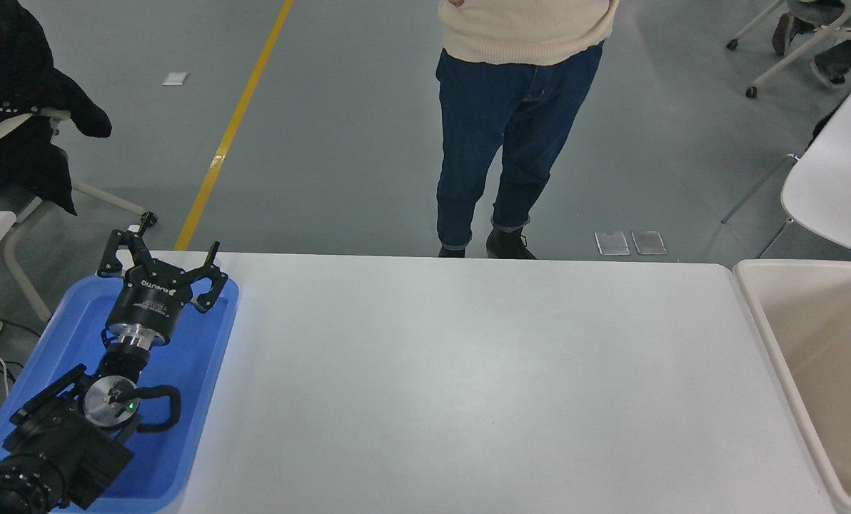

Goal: Pick up paper ball place in dustbin

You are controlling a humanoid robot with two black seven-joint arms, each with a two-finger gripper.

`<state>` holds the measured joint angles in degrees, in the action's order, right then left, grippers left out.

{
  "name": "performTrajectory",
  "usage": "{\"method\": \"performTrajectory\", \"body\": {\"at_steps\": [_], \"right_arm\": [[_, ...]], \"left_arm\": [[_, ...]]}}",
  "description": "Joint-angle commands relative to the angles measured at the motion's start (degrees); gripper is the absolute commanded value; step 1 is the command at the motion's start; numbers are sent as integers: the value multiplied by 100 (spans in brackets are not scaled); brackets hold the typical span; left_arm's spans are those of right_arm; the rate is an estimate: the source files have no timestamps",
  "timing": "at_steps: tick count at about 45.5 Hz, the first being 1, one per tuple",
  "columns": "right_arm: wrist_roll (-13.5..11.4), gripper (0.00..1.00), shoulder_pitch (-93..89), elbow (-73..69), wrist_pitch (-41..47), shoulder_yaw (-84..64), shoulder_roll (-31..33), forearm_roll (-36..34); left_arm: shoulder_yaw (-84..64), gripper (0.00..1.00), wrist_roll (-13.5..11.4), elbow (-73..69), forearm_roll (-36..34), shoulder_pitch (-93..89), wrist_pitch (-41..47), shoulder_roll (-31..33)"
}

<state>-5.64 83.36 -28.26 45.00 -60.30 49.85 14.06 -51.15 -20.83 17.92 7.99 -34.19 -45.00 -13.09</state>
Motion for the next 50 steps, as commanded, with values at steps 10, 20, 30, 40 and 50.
{"method": "performTrajectory", "body": {"at_steps": [10, 20, 30, 40, 50], "right_arm": [[1, 0, -3466, 2958, 0, 2699, -871, -26], [1, 0, -4161, 2985, -1412, 2831, -1468, -26], [45, 0, -4583, 2932, -3690, 2936, -2014, -26], [89, 0, -4768, 2941, -4377, 3218, -2242, -26], [98, 0, -4917, 2950, -4816, 3077, -2515, 53]], "left_arm": [[0, 100, 0, 1, 1, 0, 0, 0], [0, 100, -9, 1, 1, 0, 0, 0], [0, 100, -9, 1, 1, 9, 0, 0], [0, 100, -18, 1, 1, 0, 0, 0], [0, 100, -18, 1, 1, 9, 0, 0]]}}
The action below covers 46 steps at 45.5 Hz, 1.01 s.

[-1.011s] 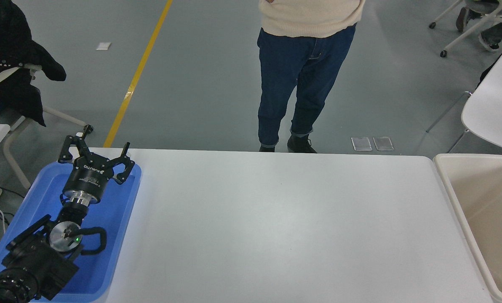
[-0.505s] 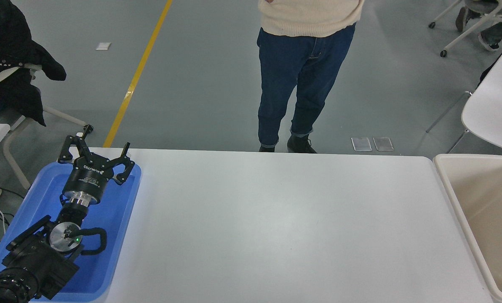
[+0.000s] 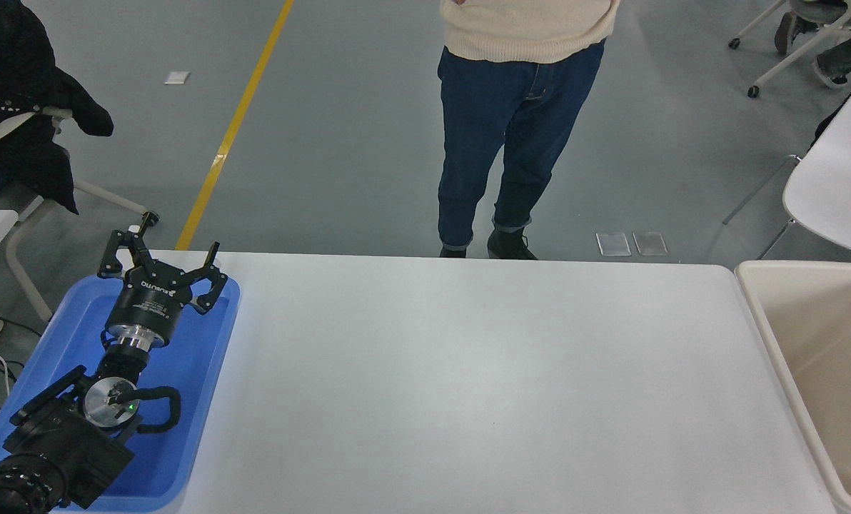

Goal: Pick up paper ball place in dustbin

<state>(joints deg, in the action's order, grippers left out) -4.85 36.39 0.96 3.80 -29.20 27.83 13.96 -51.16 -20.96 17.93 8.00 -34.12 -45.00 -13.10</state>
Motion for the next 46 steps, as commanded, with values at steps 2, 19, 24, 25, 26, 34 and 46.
{"method": "performTrajectory", "body": {"at_steps": [2, 19, 24, 25, 26, 34, 46], "right_arm": [[19, 0, -220, 18, -714, -121, -314, 63], [19, 89, -185, 62, -898, -86, -314, 63], [10, 97, -185, 1, -977, -60, -331, 54], [10, 99, -185, -8, -978, -42, -331, 54], [10, 99, -176, -17, -978, -25, -323, 45], [10, 100, -27, -280, -969, 353, -191, 45], [1, 100, 281, -833, -916, 1310, 196, 45]], "left_arm": [[1, 100, -5, 0, 0, 2, 0, 0], [1, 100, 4, 0, 0, 2, 0, 0], [1, 100, -5, 0, 0, -7, 0, 0], [1, 100, -5, 0, 0, 2, 0, 0], [1, 100, -5, 0, 0, 2, 0, 0], [1, 100, -5, 0, 0, -7, 0, 0], [1, 100, 4, 0, 0, -7, 0, 0]]}}
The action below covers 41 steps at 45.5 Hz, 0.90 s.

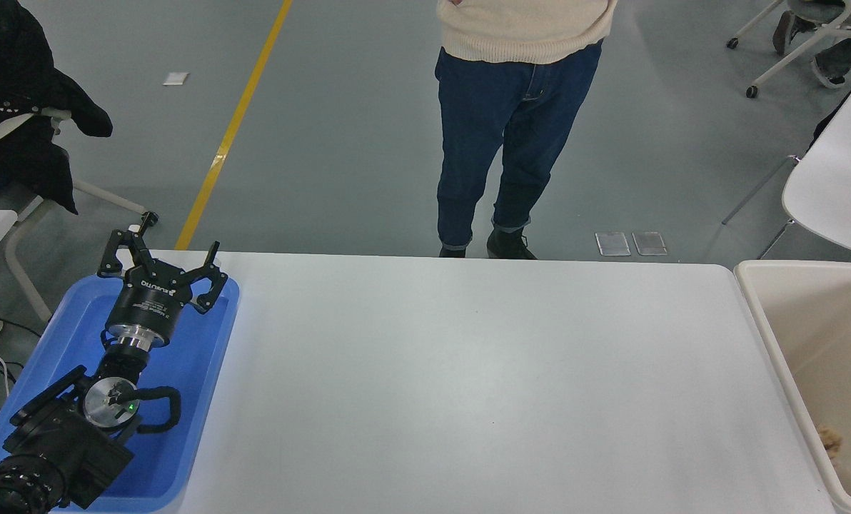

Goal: Pick up paper ball place in dustbin

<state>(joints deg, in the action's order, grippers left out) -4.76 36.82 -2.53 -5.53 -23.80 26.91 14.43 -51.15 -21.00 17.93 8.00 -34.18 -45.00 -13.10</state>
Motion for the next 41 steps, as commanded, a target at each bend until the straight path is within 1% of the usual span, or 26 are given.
{"method": "performTrajectory", "body": {"at_steps": [1, 11, 23, 28, 31, 36, 39, 41], "right_arm": [[-8, 100, 264, -598, 17, 902, 340, -1], [-8, 100, 475, -1662, 35, 2115, 1008, -1], [1, 100, 414, -2866, 44, 3038, 1563, -10], [1, 100, 299, -3367, 44, 3740, 1598, -1], [1, 100, 115, -3464, 44, 4548, 1580, -1], [1, 100, -271, -3666, 87, 6069, 1361, -1], [36, 100, -544, -3807, 96, 6790, 1159, -1], [150, 100, -693, -3939, 96, 7168, 1036, -1]], "left_arm": [[0, 100, 8, 0, 0, -1, 0, 0], [0, 100, 8, 0, 0, -1, 0, 0], [0, 100, 8, 0, 0, -1, 0, 0], [0, 100, 8, 0, 0, -1, 0, 0], [0, 100, 8, 0, 0, -1, 0, 0], [0, 100, 8, 0, 0, -1, 0, 0], [0, 100, 8, 0, 0, -1, 0, 0], [0, 100, 8, 0, 0, 7, 0, 0]]}}
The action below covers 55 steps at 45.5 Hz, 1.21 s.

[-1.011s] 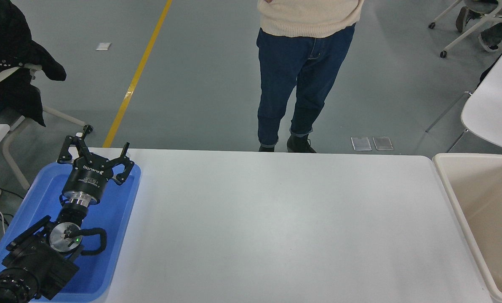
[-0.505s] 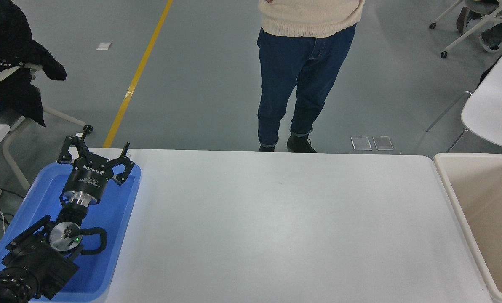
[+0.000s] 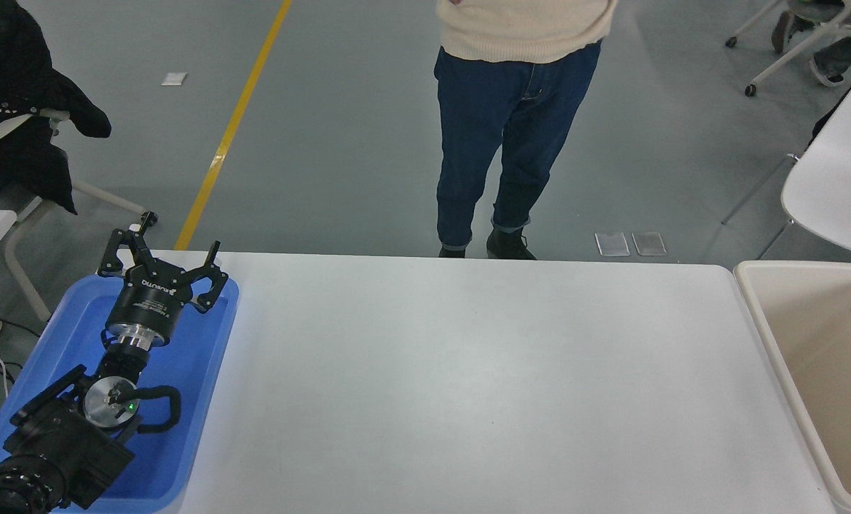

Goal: Pick up paper ball place in dustbin

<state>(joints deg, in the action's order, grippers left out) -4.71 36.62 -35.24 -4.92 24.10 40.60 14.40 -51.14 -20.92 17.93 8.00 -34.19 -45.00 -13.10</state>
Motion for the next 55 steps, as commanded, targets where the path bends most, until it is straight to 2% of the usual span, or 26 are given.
{"method": "performTrajectory", "body": {"at_steps": [1, 4, 5, 8, 10, 16, 22, 31, 38, 55], "right_arm": [[241, 100, -743, -729, 35, 2536, -394, 1], [662, 100, -972, -975, 43, 2845, -552, 1], [1055, 100, -1129, -1193, 52, 2993, -657, 1], [1428, 100, -1262, -1511, 52, 3135, -763, -16], [1560, 100, -1367, -1722, 61, 3276, -877, -16], [1744, 100, -1596, -2197, 78, 3715, -1404, 124], [2386, 100, -1842, -2548, 78, 3865, -1686, 739], [2861, 100, -2045, -2821, 227, 3874, -2134, 924], [2967, 100, -2036, -2804, 219, 3883, -2600, 1302], [2984, 100, -2264, -2813, -62, 4234, -3014, 1311]], "left_arm": [[-1, 100, 0, 0, -1, 0, 0, 0], [-1, 100, 0, 0, -1, 0, 0, 0], [-1, 100, 0, 0, -1, 0, 0, 0], [-1, 100, 0, 0, -1, 0, 0, 0], [-1, 100, 0, 0, -1, 0, 0, 0], [-1, 100, 0, 0, -1, 9, 0, 0], [-1, 100, 0, 0, -1, 9, 0, 0], [-1, 100, 0, 0, -1, 9, 0, 0], [-1, 100, 0, 0, -1, 9, 0, 0], [-1, 100, 0, 0, -1, 9, 0, 0]]}}
